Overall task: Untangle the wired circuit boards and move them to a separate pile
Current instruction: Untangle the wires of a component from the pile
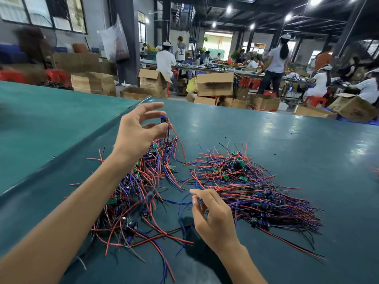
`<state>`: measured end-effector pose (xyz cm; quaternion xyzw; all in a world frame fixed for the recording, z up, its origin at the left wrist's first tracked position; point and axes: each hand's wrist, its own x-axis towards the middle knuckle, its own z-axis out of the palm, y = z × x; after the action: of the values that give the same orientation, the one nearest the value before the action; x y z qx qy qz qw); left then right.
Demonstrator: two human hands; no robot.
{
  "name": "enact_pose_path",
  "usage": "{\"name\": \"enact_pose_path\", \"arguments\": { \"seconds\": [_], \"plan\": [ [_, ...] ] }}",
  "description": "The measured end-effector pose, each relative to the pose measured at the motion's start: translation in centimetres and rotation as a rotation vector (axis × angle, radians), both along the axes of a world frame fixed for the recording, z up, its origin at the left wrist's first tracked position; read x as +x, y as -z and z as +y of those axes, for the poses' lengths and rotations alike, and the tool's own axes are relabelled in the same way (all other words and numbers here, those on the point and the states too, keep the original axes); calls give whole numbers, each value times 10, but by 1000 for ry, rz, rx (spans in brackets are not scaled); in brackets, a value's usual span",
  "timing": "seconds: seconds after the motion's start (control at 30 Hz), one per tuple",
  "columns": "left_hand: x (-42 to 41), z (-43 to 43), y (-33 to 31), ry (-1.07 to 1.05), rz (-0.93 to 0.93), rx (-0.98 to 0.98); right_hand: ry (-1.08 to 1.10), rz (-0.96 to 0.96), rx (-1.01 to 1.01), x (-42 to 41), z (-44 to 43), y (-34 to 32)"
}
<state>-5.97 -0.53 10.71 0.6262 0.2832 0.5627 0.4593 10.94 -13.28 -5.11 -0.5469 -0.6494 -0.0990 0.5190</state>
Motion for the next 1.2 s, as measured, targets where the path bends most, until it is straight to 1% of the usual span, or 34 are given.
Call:
{"name": "enact_pose_path", "arguments": {
  "seconds": [0.07,0.13,0.23,0.3,0.37,0.4,0.47,0.5,0.53,0.6,0.67,0.7,0.73,0.77,0.8,0.83,0.87,0.9,0.97,1.03,1.07,1.1,1.13,1.17,1.2],
  "plan": [
    [4,7,-6,-17,-4,10,-1,1,-20,-1,1,1],
    [8,12,-11,28,-84,-70,-11,9,-40,-1,2,2],
    [13,12,-15,160,-245,-218,-12,62,-48,0,2,2],
    [16,7,-13,204,-286,-266,-33,108,-49,0,3,0],
    [21,-2,-6,211,-302,-301,-102,214,-57,-2,2,-3],
    [24,-8,0,206,-295,-316,-140,313,-70,-3,1,-5],
    [29,-19,15,173,-222,-318,-193,597,-46,-8,-1,-14],
    [30,-23,23,134,-161,-293,-158,694,32,-8,-3,-21],
    [30,-25,32,75,-81,-239,-52,706,156,-6,-5,-29],
    [27,-28,46,-55,119,-68,193,674,403,3,-13,-42],
    [23,-30,56,-108,277,70,276,698,546,13,-21,-56],
    [22,-32,59,-100,323,106,264,652,548,18,-25,-62],
    [22,-33,61,-67,354,136,230,538,458,21,-27,-67],
    [22,-34,61,-11,373,162,197,373,282,23,-27,-72],
    [22,-35,60,63,376,178,156,200,38,23,-25,-74],
    [22,-35,59,140,363,185,104,76,-210,19,-21,-75],
    [23,-35,57,199,343,188,19,56,-400,15,-16,-76],
    [24,-34,56,232,325,192,-103,134,-514,12,-14,-79],
    [24,-32,52,249,317,209,-358,478,-585,12,-11,-84],
    [18,-26,50,247,360,216,-526,822,-635,19,-9,-89],
    [12,-22,50,215,404,203,-541,912,-663,24,-7,-94],
    [4,-15,50,147,475,180,-520,942,-684,32,-3,-100],
    [-5,-8,51,59,587,153,-474,948,-688,41,3,-104],
    [-16,-1,52,-19,755,129,-393,960,-679,52,12,-107],
    [-27,6,55,-57,962,100,-286,981,-670,65,22,-110]
  ]
}}
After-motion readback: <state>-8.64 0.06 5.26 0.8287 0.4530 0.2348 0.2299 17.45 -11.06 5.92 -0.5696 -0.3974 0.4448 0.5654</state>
